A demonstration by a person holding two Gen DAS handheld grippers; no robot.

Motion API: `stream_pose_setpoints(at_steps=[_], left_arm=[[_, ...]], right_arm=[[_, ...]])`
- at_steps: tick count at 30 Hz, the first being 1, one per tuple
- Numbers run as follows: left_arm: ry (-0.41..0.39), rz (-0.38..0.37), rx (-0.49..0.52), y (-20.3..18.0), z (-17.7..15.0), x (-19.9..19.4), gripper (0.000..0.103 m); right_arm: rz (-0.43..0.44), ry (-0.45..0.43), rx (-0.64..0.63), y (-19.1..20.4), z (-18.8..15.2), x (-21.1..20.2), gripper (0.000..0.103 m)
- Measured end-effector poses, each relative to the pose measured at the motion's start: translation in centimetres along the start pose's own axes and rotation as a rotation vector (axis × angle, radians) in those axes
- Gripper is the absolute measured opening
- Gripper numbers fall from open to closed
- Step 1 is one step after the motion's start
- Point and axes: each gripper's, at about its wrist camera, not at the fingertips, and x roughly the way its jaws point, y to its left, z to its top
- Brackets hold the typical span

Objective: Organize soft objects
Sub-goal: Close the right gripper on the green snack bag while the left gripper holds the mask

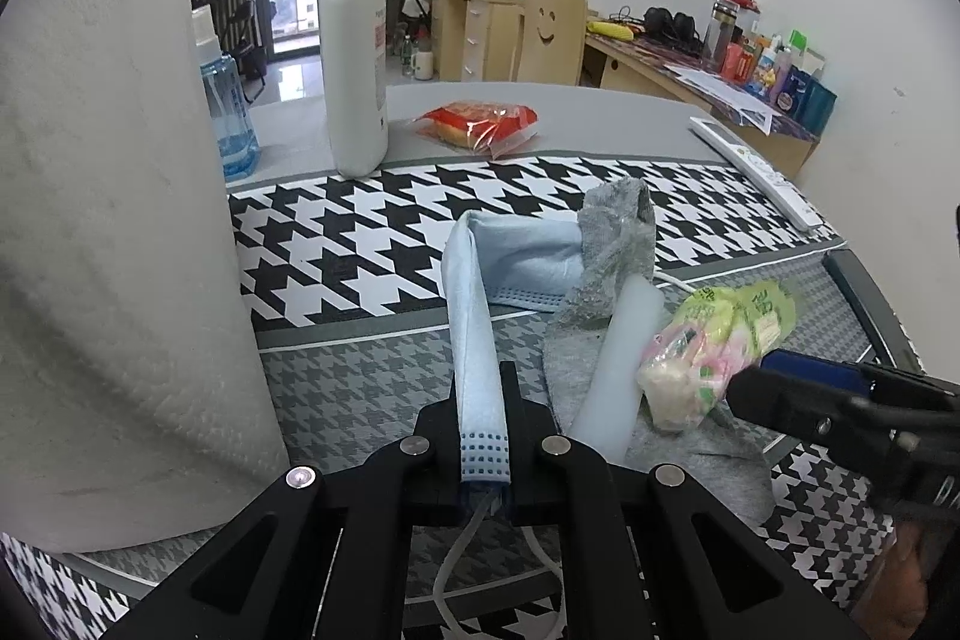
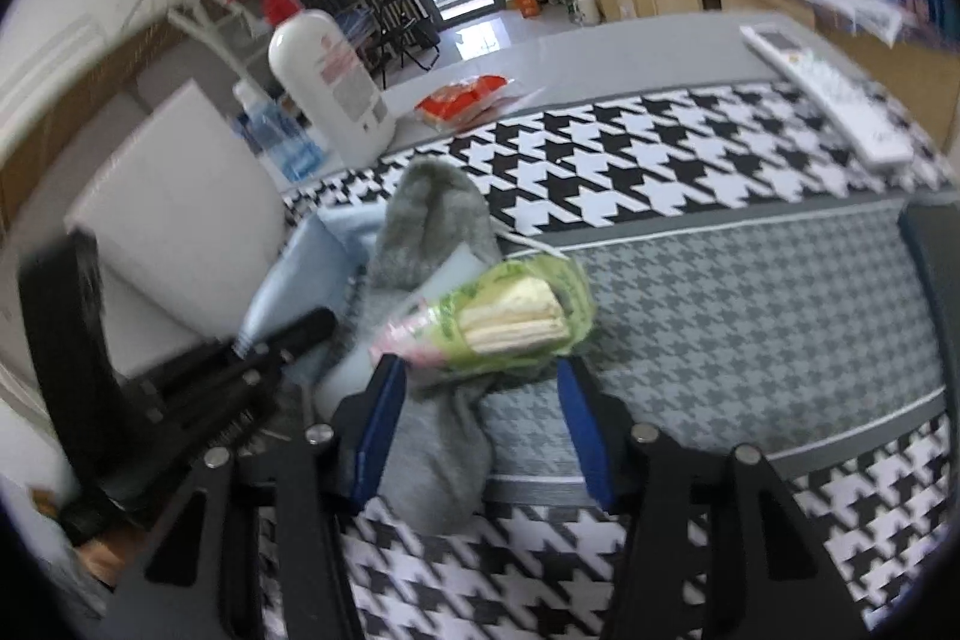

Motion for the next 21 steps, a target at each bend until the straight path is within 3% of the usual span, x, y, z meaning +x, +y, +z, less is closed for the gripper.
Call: stream_pose_setpoints(at_steps=[18,21], left_arm=[[-0.075,0.002,0.041,0.2,-0.9,-1.8,0.007],[-0.076,-0.003,0.043,0.3,-0.8,-1.9,0.007]], right_arm=[[-0.052,0.029,0.099,1.1,1.4,2.9,0.057],[-0.031,0.033,0.105,1.0,1.4,2.8,0.034]])
